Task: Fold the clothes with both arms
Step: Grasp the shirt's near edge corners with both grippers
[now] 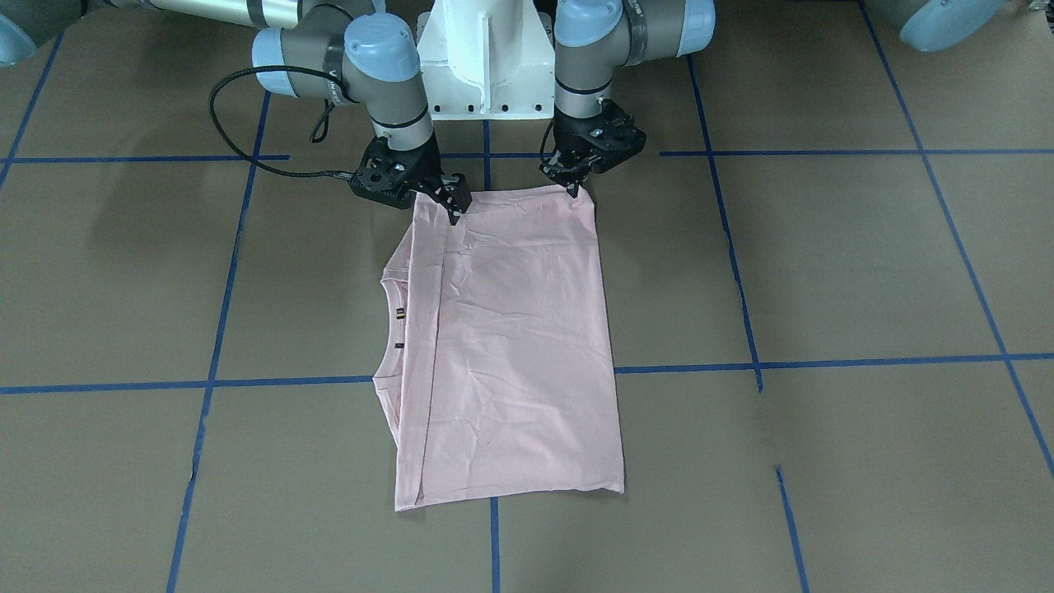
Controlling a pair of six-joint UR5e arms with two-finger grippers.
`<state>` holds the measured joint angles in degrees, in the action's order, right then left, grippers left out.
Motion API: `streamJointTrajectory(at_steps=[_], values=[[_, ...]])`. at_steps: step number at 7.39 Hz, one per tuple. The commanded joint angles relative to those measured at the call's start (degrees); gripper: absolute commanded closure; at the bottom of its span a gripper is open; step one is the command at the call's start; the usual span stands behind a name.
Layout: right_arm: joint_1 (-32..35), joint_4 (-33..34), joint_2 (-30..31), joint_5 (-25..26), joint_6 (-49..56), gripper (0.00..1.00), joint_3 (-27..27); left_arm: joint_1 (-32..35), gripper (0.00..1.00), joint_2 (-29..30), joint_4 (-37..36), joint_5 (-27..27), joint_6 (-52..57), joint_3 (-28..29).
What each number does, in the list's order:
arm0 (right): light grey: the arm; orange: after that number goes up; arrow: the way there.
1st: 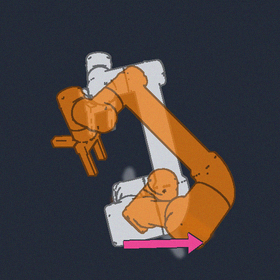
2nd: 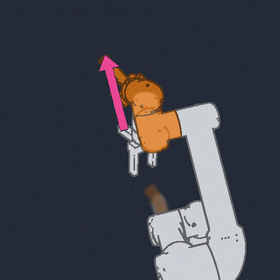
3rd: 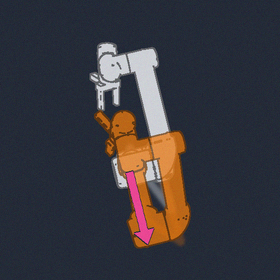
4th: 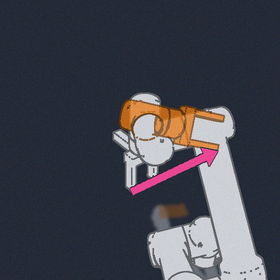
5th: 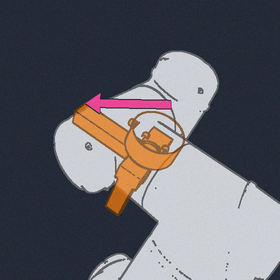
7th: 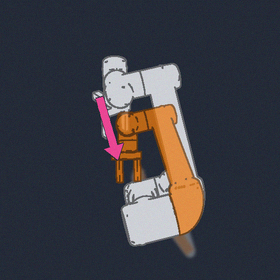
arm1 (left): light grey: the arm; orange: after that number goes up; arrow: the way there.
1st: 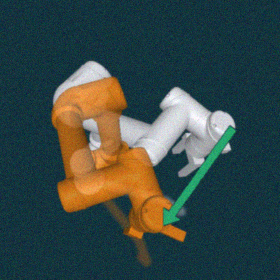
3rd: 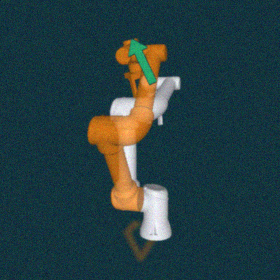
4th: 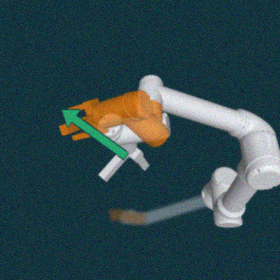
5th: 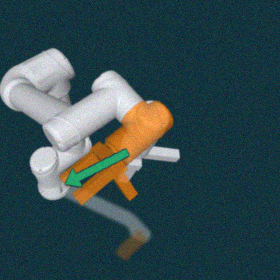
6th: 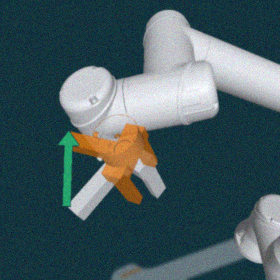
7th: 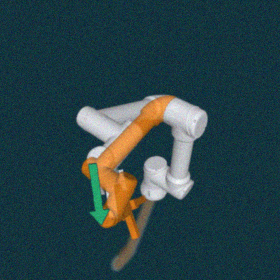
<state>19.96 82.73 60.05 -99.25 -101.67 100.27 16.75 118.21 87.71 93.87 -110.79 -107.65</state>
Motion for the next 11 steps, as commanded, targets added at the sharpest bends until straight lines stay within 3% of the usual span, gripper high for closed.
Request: streamJointTrajectory(at_steps=[1, 9, 11], values=[[0.00, -0.29, -0.11, -0.06, -0.19, 0.00, -1.30, -0.05, 1.00, 0.00, 0.00, 0.00, 0.05, -0.01], [-2.11, 0.15, -0.11, -0.15, -0.19, 0.01, -0.87, -0.22, 1.00, -0.53, 0.00, 0.00, -0.04, 0.08], [-2.11, 0.24, -0.11, -0.24, -0.10, 0.09, -0.96, -0.31, 1.00, -0.44, 0.00, 0.00, -0.04, -0.10]])
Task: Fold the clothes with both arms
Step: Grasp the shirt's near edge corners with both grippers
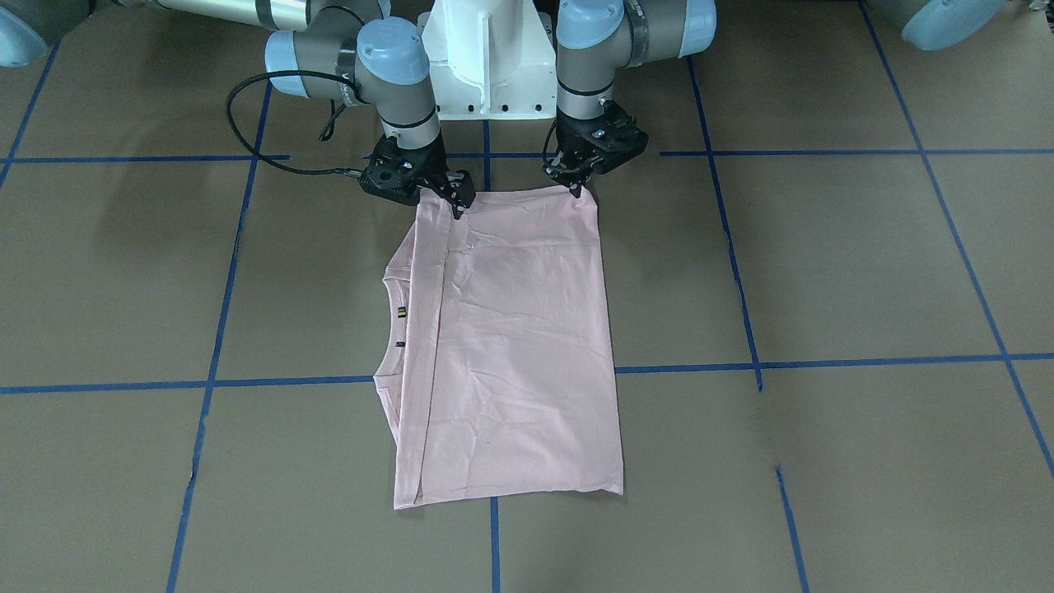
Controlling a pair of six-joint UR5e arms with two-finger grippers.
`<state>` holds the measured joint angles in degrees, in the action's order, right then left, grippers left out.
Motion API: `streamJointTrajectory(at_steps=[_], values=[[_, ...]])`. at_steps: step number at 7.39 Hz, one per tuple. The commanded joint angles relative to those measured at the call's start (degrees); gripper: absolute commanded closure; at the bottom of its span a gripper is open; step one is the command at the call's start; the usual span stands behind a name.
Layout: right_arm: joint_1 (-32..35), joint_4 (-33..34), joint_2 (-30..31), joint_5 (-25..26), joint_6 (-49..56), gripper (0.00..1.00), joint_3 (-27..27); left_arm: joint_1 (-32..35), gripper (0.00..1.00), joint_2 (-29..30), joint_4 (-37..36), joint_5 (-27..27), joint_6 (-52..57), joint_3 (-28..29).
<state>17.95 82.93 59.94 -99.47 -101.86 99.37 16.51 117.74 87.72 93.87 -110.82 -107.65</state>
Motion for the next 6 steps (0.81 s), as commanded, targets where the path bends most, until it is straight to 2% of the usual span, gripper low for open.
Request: streamJointTrajectory(at_steps=[1, 2, 3, 4, 6], values=[[-0.11, 0.03, 0.00, -0.02, 0.08, 0.19, 0.04, -0.08, 1.00, 0.12, 0.00, 0.00, -0.01, -0.11], [-0.11, -0.05, 0.00, -0.02, 0.08, 0.34, 0.04, -0.08, 1.00, 0.12, 0.00, 0.00, -0.01, -0.11], [-0.11, -0.05, 0.00, -0.11, 0.17, 0.71, 0.04, -0.08, 1.00, 0.12, 0.00, 0.00, -0.01, -0.19], [-0.11, -0.05, 0.00, -0.20, 0.25, 1.00, 0.13, -0.08, 1.00, 0.12, 0.00, 0.00, -0.01, -0.19], [-0.02, -0.05, 0.00, -0.20, 0.17, 1.00, 0.57, -0.08, 1.00, 0.21, 0.00, 0.00, 0.08, -0.11]])
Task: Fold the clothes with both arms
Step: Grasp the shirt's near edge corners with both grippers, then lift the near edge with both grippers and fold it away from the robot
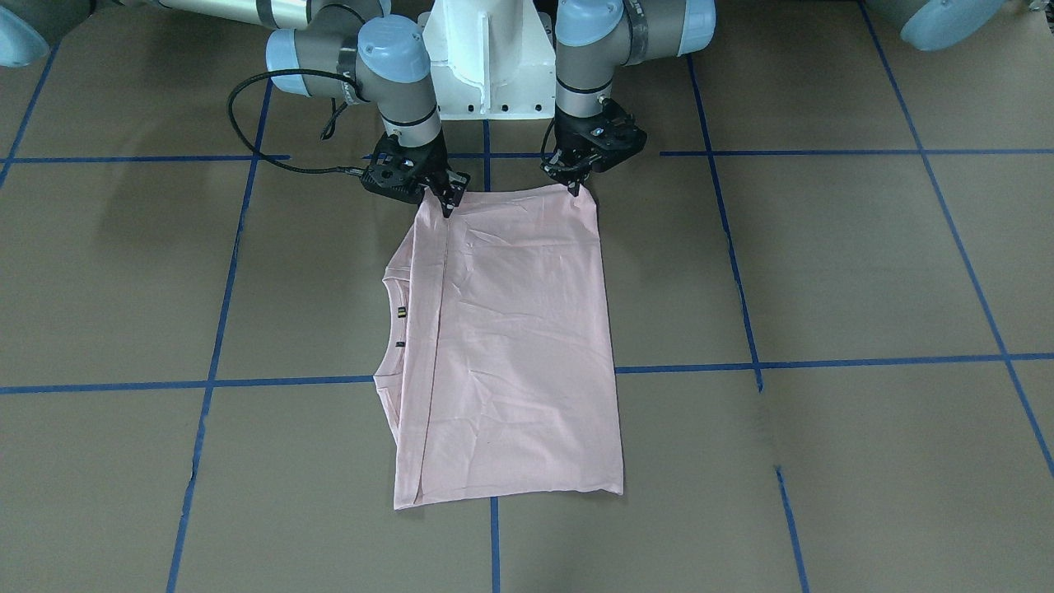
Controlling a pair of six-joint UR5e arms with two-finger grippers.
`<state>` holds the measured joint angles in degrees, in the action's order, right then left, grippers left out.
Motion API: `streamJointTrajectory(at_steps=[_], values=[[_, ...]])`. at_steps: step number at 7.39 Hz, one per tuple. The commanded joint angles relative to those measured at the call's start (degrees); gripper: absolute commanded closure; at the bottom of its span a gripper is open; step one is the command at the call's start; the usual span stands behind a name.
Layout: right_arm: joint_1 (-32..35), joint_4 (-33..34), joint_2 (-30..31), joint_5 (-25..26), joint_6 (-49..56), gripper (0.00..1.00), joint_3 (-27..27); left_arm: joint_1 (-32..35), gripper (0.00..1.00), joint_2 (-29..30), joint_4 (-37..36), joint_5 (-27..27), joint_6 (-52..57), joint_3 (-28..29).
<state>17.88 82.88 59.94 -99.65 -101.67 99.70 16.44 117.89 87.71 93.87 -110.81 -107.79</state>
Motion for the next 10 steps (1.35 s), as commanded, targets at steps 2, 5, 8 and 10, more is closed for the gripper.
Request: streamJointTrajectory(at_steps=[2, 5, 8, 10], values=[[0.31, 0.00, 0.00, 0.42, -0.37, 1.00, 1.89, -0.09, 1.00, 0.41, 0.00, 0.00, 0.07, 0.04], [0.75, 0.00, 0.44, 0.16, 0.16, 1.00, 3.48, -0.18, 1.00, 0.50, 0.00, 0.00, 0.07, -0.05], [1.37, -0.09, 2.97, -2.20, 0.51, 1.00, 7.94, -0.44, 1.00, -0.72, -0.52, 0.00, 0.07, -4.86], [1.54, -0.18, 6.23, -5.36, 0.51, 1.00, 12.69, -2.45, 1.00, -1.08, -3.58, 0.00, 0.07, -7.86]])
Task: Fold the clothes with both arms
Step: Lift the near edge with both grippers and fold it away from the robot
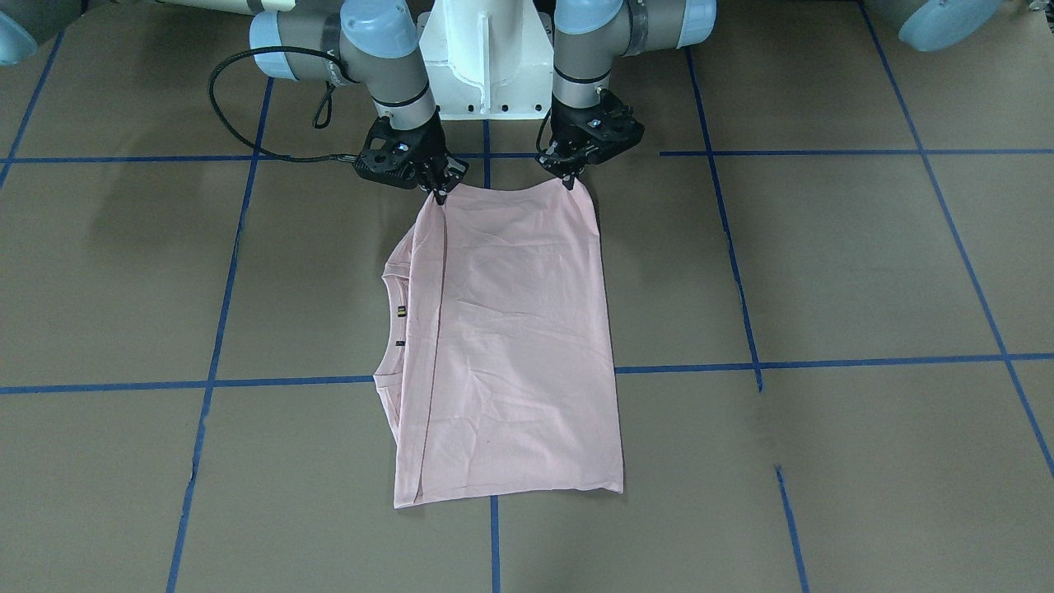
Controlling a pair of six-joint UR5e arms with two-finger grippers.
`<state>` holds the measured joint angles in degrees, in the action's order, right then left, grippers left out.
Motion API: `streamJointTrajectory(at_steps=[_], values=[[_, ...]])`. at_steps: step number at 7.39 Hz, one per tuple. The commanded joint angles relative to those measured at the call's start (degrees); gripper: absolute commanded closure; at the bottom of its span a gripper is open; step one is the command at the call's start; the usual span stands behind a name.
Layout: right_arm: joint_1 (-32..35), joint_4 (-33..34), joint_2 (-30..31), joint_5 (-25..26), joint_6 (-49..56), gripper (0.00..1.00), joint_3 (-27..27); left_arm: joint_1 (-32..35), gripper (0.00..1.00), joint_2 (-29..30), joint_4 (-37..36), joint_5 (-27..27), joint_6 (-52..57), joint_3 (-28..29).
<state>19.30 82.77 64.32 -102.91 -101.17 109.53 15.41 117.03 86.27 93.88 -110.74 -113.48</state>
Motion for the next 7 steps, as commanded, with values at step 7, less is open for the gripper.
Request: streamJointTrajectory(at_steps=[7], values=[[2.75, -0.60, 2.57, -7.83, 1.49, 1.00, 5.52, -0.51, 1.00, 0.56, -11.92, 1.40, 4.81, -10.89]])
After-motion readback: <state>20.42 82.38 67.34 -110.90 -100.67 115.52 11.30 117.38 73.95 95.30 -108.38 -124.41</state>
